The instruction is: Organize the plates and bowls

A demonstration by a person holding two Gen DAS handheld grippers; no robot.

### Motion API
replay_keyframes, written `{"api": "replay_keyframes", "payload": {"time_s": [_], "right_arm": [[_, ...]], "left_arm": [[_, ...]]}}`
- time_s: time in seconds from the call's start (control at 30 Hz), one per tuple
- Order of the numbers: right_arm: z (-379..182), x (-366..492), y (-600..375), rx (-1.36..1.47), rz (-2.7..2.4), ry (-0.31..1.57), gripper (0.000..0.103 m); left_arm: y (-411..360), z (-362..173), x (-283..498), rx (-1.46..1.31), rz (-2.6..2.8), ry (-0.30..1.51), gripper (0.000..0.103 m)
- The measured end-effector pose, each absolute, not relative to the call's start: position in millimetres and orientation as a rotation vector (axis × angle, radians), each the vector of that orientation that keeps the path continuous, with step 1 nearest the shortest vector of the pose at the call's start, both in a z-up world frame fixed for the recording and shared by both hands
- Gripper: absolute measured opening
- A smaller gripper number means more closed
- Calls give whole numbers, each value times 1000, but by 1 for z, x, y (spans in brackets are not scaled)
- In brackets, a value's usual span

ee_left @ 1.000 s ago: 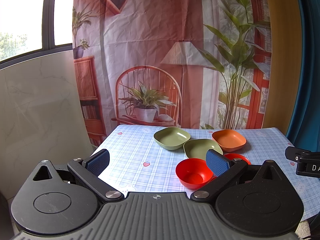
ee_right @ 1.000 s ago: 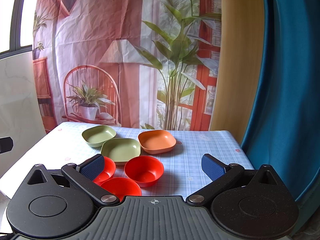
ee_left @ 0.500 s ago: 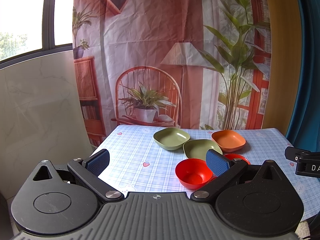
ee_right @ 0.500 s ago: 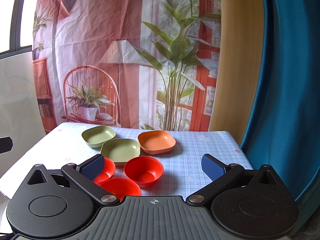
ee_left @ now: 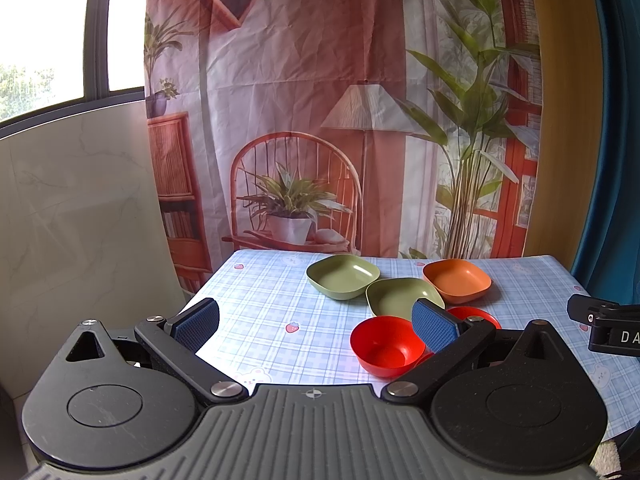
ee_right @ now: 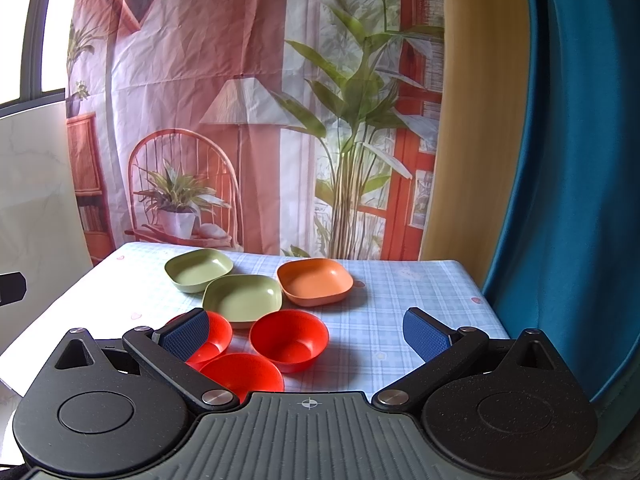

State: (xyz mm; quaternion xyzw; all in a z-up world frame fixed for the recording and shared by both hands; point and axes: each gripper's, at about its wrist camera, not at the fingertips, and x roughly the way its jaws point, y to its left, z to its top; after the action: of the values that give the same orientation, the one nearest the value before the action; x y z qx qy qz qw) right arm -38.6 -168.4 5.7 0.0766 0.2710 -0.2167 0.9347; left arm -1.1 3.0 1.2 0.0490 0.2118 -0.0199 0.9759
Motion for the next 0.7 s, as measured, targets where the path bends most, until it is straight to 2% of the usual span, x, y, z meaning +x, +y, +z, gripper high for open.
{"api": "replay_keyframes", "payload": {"time_s": [0.5, 0.7], "right_arm": [[4, -38, -169, 190, -405, 550, 103], [14, -39, -184, 187, -332, 429, 103]], "left_arm": [[1, 0, -1, 109, -54, 413, 103], [4, 8, 3, 107, -59, 335, 103]]}}
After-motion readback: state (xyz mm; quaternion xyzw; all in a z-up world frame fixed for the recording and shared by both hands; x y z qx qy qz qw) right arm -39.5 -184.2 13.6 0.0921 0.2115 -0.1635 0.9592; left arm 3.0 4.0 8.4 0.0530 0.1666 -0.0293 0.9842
